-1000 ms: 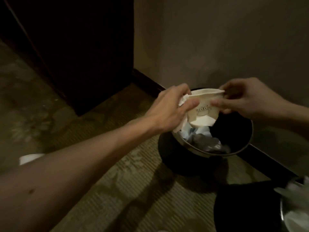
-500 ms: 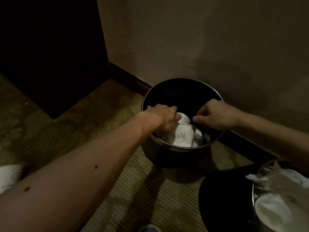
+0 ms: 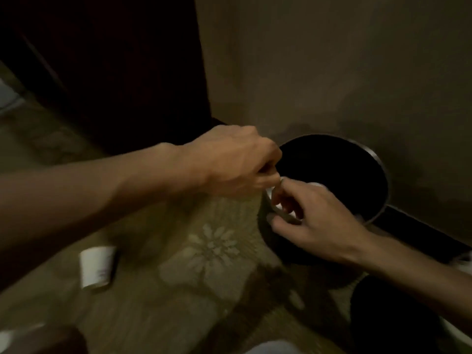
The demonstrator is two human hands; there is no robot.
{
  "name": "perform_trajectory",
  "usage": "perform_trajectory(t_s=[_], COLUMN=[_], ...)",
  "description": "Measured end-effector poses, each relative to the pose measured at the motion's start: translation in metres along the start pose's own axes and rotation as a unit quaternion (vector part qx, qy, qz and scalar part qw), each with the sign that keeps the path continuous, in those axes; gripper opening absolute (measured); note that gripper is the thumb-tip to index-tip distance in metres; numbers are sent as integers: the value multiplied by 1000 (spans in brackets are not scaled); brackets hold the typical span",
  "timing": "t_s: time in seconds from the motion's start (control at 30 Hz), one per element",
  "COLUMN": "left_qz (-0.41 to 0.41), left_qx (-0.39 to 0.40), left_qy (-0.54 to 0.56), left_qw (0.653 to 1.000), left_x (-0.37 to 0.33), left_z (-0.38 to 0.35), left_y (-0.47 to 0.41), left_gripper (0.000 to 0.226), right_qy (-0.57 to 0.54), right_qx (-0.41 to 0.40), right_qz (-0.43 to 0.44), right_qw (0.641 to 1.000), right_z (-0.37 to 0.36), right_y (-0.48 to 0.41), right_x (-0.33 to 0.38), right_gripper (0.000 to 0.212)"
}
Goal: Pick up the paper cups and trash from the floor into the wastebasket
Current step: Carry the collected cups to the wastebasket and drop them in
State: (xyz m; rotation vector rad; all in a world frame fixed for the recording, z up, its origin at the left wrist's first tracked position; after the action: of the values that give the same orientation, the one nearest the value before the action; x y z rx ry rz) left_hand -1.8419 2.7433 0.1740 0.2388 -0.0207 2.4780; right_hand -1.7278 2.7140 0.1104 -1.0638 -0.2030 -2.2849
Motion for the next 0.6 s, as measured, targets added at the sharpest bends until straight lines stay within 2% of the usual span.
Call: perform_trajectory(t_s=[0.1, 0.2, 0.33, 0.43, 0.5, 0.6], left_qz=[30, 91, 225, 275, 308, 358], left_qx=[44, 88, 179, 238, 255, 234], left_qy=[-41, -45, -21, -40, -19, 26], left_qw=[998, 991, 957, 931, 916, 904], left_x=[18, 34, 55, 64, 70, 82], left_z=[-7, -44, -130, -197, -233, -273], left_y=[77, 164, 272, 332, 358, 377], left_gripper=[37, 40, 27, 24, 28, 35], right_qy=[26, 31, 33, 45, 60, 76], right_qx=[79, 164, 239, 270, 284, 309], right_qz=[49, 76, 88, 75, 69, 53], right_qw=[995, 983, 966, 959, 954, 947], right_z=[-59, -131, -226, -287, -322, -365], right_y=[-10, -21, -42, -58, -68, -82], right_x=[27, 40, 50, 53, 51, 47], right_gripper=[21, 24, 25, 37, 42, 50])
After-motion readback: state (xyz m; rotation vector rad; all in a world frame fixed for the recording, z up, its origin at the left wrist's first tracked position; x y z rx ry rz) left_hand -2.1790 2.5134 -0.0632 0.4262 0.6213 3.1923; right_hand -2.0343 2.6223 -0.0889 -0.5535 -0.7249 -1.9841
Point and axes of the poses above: each hand's wrist, its own y-axis away from the middle knuckle, its own z-axis out of the back of the hand, x = y × z, the point moved 6 cm from there along -y, towards the middle knuckle, and after that the axes turned 13 degrees about -y, right-handed, at the moved point
